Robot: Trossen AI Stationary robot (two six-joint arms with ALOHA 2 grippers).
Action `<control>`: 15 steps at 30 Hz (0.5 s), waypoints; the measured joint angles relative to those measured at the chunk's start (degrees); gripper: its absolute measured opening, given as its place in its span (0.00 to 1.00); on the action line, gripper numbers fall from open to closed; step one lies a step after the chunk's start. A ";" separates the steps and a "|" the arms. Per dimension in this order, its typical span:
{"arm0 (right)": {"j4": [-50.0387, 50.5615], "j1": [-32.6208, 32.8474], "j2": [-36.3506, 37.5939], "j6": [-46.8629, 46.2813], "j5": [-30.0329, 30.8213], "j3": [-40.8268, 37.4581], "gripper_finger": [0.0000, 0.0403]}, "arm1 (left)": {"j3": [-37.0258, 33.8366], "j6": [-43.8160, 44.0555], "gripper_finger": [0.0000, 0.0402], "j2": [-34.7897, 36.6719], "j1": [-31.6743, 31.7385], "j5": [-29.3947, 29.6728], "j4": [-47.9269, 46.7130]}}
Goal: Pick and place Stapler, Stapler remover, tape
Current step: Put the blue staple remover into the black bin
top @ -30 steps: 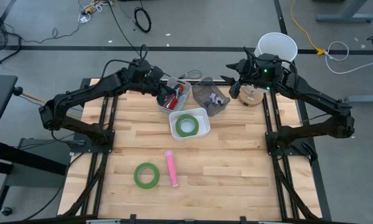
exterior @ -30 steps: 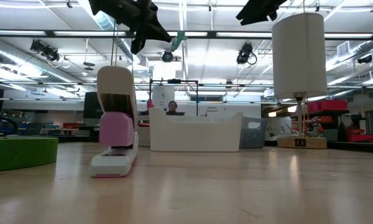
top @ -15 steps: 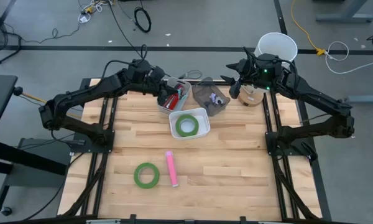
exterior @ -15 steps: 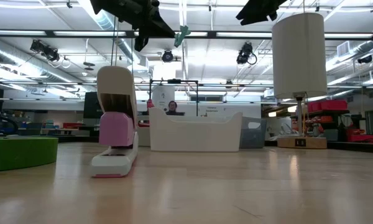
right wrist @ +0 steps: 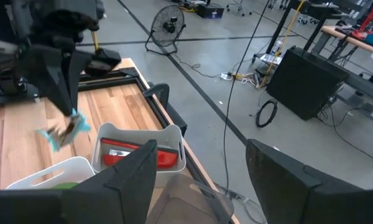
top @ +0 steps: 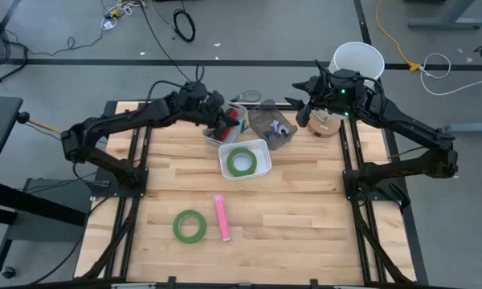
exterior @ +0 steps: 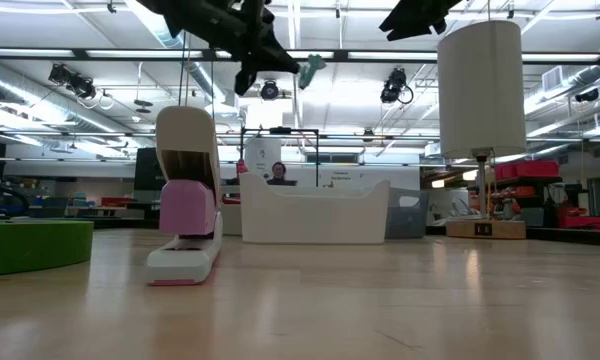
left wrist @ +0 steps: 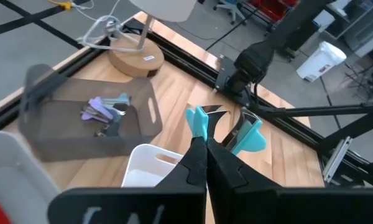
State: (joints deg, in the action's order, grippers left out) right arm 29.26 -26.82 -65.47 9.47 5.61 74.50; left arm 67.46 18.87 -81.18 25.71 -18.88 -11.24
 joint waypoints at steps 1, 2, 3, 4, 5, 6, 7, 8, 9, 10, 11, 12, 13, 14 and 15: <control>0.00 0.01 0.00 0.00 0.00 0.00 0.61 | 0.00 0.00 0.00 -0.65 -0.12 -0.26 0.81; 0.00 0.01 0.00 0.00 0.00 0.00 0.61 | 0.00 -0.01 0.00 -1.30 -0.25 -0.56 1.43; 0.00 -0.01 -0.02 0.00 -0.02 0.00 0.61 | 0.00 -0.02 0.00 -2.00 -0.28 -0.78 2.10; 0.00 0.01 -0.02 0.00 0.00 0.00 0.61 | 0.00 -0.02 0.00 -2.59 -0.28 -1.14 2.68; 0.00 0.01 -0.02 0.00 0.00 0.00 0.61 | 0.00 -0.02 0.00 -3.19 -0.28 -1.59 3.05; 0.00 0.01 -0.02 0.00 0.00 0.00 0.61 | 0.00 -0.02 0.00 -3.70 -0.28 -1.94 3.61; 0.00 0.01 -0.02 0.00 0.00 0.00 0.61 | 0.00 -0.02 0.00 -4.19 -0.28 -2.12 4.20; 0.00 0.01 -0.02 0.00 0.00 0.00 0.61 | 0.00 -0.02 0.00 -4.57 -0.30 -2.18 4.66; 0.01 0.01 -0.02 0.00 0.00 0.00 0.61 | 0.00 -0.02 0.00 -4.88 -0.30 -2.18 4.74; 0.02 0.01 -0.02 0.00 0.00 0.00 0.61 | 0.00 -0.04 0.00 -5.17 -0.30 -2.24 4.78; 0.02 0.01 -0.02 0.00 0.00 0.00 0.61 | 0.00 -0.02 0.00 -5.47 -0.28 -2.36 4.68; 0.04 0.01 -0.02 0.00 0.00 0.00 0.61 | 0.00 -0.04 0.00 -5.76 -0.30 -2.41 4.64; 0.04 -0.01 -0.02 0.00 0.00 0.00 0.61 | 0.00 -0.02 0.00 -5.93 -0.33 -2.72 4.66; 0.06 0.01 -0.02 0.00 0.00 0.00 0.61 | -0.01 -0.06 0.00 -5.97 -0.34 -3.20 4.33; 0.04 0.00 -0.02 0.00 0.00 0.00 0.61 | -0.02 -0.18 0.00 -5.97 -0.33 -3.44 4.23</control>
State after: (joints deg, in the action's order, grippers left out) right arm 29.30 -26.82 -65.49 9.47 5.61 74.50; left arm 67.44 18.69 -87.15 25.38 -22.32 -7.00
